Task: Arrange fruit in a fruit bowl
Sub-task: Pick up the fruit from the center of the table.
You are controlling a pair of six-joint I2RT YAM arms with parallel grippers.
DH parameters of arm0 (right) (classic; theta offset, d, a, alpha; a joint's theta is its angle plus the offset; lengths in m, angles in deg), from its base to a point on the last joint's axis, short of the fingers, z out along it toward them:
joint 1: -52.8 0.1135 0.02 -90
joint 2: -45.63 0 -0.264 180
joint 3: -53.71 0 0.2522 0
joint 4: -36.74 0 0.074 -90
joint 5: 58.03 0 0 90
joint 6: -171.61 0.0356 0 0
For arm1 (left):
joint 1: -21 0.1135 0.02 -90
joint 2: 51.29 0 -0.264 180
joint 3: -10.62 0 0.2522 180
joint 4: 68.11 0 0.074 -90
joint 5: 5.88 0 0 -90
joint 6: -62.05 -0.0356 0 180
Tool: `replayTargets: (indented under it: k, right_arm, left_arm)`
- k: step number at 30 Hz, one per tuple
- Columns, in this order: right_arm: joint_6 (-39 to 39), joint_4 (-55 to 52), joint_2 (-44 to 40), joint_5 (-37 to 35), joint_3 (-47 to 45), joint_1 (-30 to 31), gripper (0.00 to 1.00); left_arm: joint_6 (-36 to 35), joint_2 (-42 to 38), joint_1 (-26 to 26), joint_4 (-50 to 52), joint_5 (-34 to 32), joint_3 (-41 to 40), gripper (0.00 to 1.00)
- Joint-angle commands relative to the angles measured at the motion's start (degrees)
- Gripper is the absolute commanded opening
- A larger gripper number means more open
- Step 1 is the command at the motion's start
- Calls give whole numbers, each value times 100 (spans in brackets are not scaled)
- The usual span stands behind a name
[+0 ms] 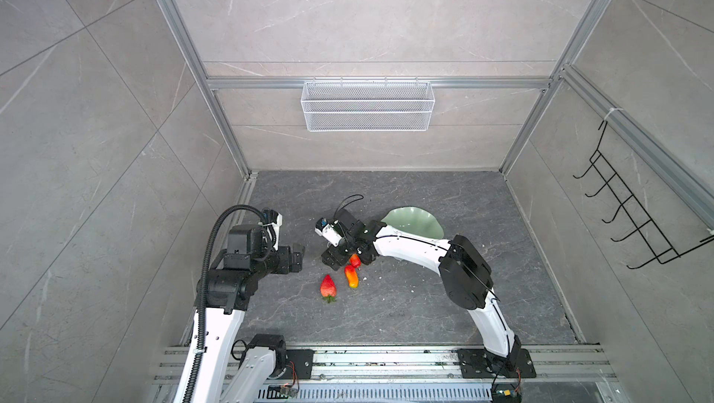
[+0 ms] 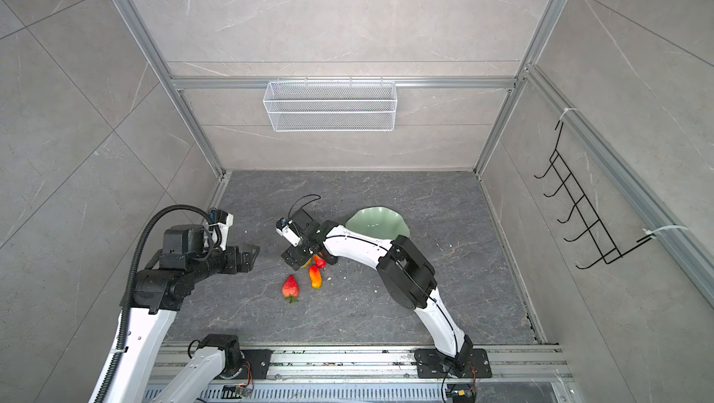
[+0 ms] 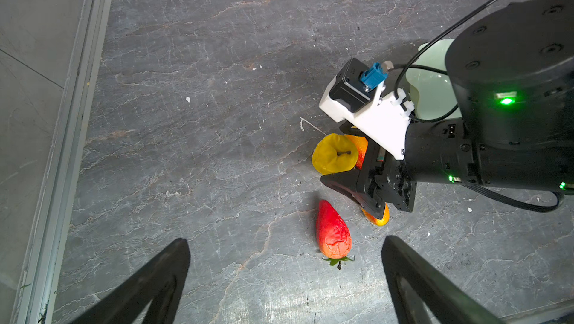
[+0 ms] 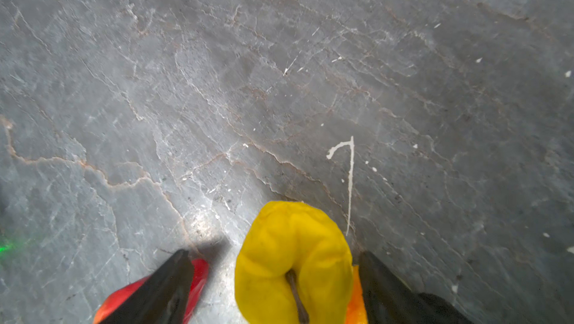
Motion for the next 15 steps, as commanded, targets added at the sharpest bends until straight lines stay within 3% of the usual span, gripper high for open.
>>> replayTargets:
  k: [1, 7, 15]
  right_arm:
    - [89, -268, 198, -113, 175, 50, 81]
    - [104, -275, 330, -162, 254, 63, 77]
    - [142, -349, 195, -161, 427, 76, 54]
  left_arm:
    - [-169, 5, 6, -53, 90, 27, 100]
    - [-171, 75, 7, -146, 67, 30, 100]
    - [-183, 145, 7, -266, 64, 45, 100]
